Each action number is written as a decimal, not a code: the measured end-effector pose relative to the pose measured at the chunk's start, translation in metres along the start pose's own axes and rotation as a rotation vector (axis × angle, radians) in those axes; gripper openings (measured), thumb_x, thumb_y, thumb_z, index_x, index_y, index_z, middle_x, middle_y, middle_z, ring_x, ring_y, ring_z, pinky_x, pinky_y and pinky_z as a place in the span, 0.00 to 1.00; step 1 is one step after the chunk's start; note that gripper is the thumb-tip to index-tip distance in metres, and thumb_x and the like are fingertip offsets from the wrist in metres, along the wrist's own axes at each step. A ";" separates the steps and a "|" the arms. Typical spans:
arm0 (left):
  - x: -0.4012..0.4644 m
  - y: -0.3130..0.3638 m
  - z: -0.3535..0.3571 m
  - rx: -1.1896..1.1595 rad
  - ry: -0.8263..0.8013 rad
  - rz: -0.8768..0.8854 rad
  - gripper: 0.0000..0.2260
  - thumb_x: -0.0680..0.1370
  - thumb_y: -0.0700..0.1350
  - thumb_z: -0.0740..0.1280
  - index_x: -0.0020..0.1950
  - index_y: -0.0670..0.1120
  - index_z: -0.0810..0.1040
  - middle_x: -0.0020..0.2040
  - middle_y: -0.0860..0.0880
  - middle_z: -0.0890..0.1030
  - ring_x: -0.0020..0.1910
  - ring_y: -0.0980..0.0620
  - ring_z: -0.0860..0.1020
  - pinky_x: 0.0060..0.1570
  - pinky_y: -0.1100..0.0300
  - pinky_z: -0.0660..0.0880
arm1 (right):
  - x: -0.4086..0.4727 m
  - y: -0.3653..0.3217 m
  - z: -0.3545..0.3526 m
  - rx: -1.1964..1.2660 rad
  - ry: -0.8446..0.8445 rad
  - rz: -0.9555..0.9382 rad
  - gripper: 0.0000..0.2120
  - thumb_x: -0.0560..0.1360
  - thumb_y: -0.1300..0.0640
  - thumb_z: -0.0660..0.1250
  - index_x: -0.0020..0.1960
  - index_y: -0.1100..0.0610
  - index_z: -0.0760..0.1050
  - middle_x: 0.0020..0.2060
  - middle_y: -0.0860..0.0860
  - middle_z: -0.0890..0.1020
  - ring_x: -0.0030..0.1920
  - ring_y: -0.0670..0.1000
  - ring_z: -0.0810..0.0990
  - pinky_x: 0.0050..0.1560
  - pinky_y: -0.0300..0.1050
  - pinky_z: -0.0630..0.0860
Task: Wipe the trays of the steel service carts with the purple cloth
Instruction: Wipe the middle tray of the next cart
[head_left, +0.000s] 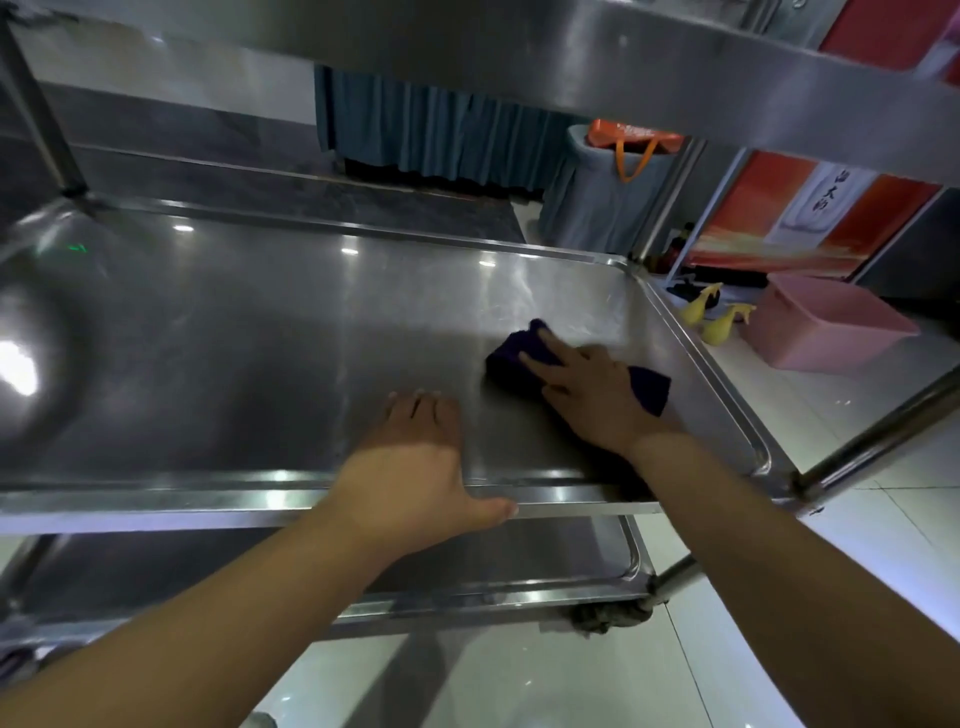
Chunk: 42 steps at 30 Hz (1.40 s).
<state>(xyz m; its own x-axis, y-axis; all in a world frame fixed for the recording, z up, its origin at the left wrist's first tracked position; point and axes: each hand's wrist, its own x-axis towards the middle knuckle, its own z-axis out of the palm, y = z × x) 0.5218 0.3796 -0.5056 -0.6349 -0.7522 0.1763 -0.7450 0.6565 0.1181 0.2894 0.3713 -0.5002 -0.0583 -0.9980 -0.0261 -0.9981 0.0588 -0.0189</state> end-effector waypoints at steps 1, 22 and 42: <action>-0.001 0.001 -0.002 -0.007 0.010 -0.004 0.45 0.64 0.75 0.61 0.69 0.44 0.65 0.64 0.47 0.72 0.64 0.47 0.68 0.67 0.57 0.61 | -0.005 -0.010 0.001 0.016 -0.025 -0.028 0.23 0.83 0.51 0.55 0.75 0.37 0.56 0.78 0.42 0.46 0.70 0.58 0.60 0.68 0.52 0.58; -0.077 -0.156 -0.027 0.079 -0.109 -0.081 0.54 0.59 0.81 0.41 0.77 0.50 0.56 0.77 0.51 0.57 0.75 0.53 0.57 0.73 0.57 0.48 | 0.051 -0.006 -0.006 -0.051 0.025 0.127 0.22 0.83 0.50 0.52 0.77 0.41 0.55 0.79 0.48 0.50 0.69 0.62 0.62 0.67 0.55 0.61; -0.075 -0.140 -0.041 -0.110 -0.141 -0.254 0.55 0.66 0.71 0.67 0.78 0.48 0.37 0.75 0.52 0.61 0.73 0.49 0.58 0.67 0.57 0.62 | 0.017 -0.171 -0.003 0.100 -0.156 -0.439 0.22 0.84 0.51 0.51 0.76 0.37 0.54 0.78 0.41 0.44 0.73 0.57 0.54 0.73 0.54 0.52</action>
<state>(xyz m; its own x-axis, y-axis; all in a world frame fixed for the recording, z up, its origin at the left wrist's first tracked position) 0.6819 0.3460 -0.4956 -0.4587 -0.8886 -0.0087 -0.8620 0.4425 0.2473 0.4585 0.3444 -0.4940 0.3795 -0.9140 -0.1434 -0.9205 -0.3575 -0.1574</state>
